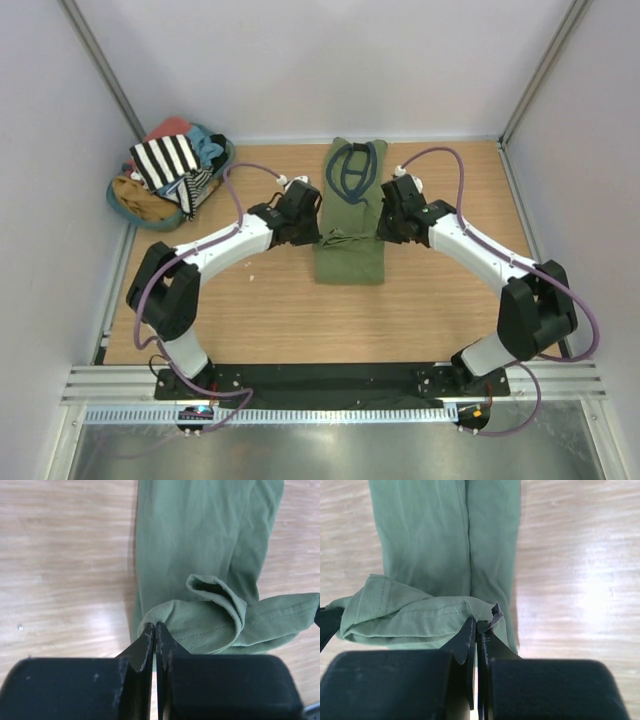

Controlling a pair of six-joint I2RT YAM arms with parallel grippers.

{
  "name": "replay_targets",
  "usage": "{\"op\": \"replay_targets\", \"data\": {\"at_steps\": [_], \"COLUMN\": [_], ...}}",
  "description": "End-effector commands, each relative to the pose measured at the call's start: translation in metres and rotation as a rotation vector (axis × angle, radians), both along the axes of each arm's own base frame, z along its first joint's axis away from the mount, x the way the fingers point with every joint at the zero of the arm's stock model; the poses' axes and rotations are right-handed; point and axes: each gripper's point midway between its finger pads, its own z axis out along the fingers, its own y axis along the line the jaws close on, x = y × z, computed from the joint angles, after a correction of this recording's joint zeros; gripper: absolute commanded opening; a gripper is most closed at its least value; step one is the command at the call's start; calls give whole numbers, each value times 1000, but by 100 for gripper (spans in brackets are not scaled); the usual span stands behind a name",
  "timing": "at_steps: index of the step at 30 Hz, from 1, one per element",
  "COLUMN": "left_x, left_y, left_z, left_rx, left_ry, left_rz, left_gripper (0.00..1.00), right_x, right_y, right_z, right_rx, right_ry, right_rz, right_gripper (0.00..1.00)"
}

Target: Fold and stack the tank tops

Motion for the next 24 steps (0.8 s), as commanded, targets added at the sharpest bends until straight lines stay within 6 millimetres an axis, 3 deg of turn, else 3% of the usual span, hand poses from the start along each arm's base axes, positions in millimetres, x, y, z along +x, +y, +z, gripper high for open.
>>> {"op": "replay_targets", "data": {"at_steps": [1, 5, 12, 21, 24], "left_x": [25, 47, 74, 103, 114], "left_y": [-2, -6, -11, -18, -16], "left_z": [14, 20, 13, 6, 4], "left_rx": [-7, -23, -50, -69, -64], "left_ry": [-50, -75, -59, -57, -54], "left_rz": [-10, -18, -25, -30, -19], "left_gripper": [0, 0, 0, 0, 0], "right_x": [35, 49, 71, 104, 112], "right_y": [0, -2, -3, -3, -3], "right_z": [20, 10, 3, 15, 10], "right_rx": [23, 29, 32, 31, 18], "right_ry": [-86, -69, -61, -82, -69], "right_rz": [-8, -19, -31, -45, -48], "right_gripper": [1, 1, 1, 1, 1]}}
